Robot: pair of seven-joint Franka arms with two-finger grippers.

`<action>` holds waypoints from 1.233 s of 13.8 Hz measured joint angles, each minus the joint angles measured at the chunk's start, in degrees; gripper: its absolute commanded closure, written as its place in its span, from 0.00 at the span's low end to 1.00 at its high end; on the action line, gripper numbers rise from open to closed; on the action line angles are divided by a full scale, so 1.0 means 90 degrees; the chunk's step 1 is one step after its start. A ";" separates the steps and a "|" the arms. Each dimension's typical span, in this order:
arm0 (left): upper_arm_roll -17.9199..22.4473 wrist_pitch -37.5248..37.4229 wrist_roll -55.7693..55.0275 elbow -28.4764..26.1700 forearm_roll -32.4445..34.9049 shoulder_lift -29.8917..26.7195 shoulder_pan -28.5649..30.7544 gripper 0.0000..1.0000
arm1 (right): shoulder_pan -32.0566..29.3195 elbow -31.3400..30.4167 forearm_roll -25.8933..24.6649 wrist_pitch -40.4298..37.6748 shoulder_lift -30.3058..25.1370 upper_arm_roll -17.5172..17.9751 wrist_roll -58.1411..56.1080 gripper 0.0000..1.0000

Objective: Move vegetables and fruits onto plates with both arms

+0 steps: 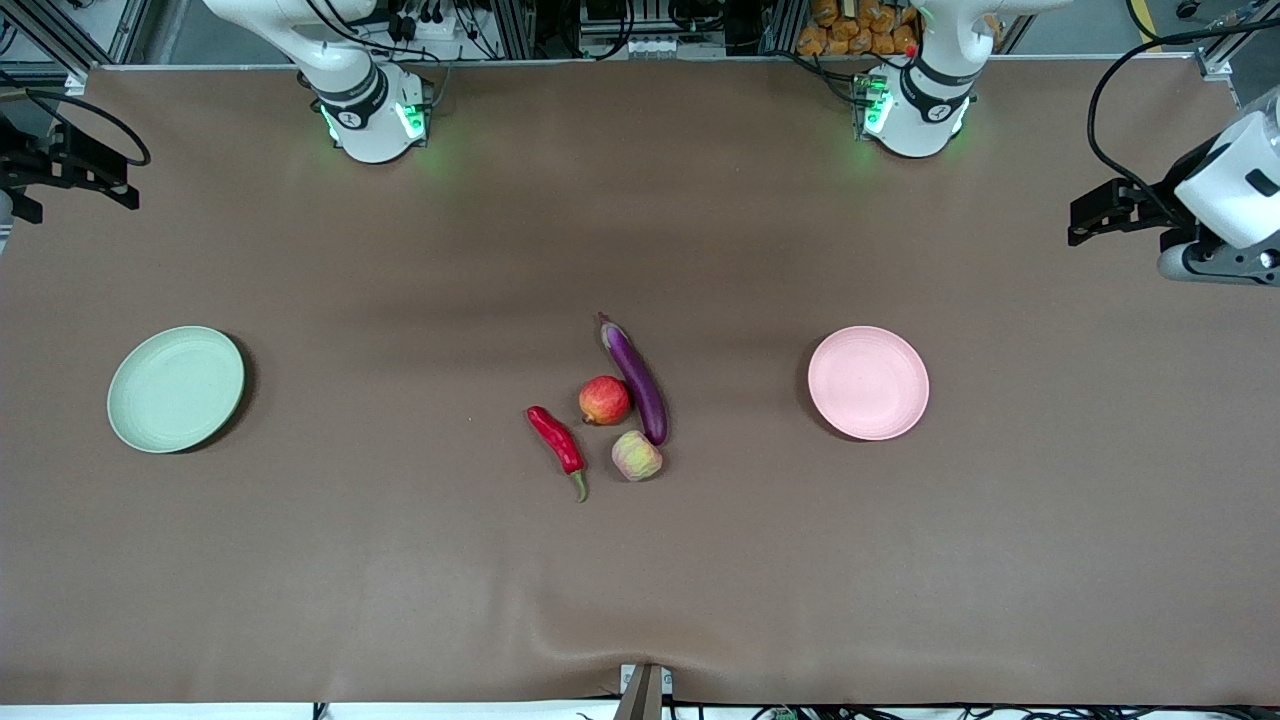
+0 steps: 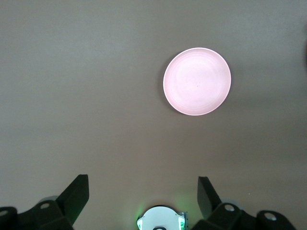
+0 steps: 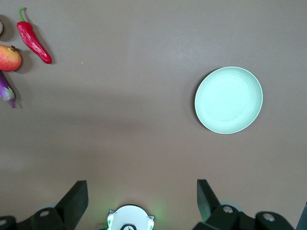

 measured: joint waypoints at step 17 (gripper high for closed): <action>-0.0072 0.0116 -0.0741 0.0350 -0.0390 0.0497 -0.0032 0.00 | -0.0008 0.0000 0.0004 -0.0018 0.0017 -0.0009 0.0000 0.00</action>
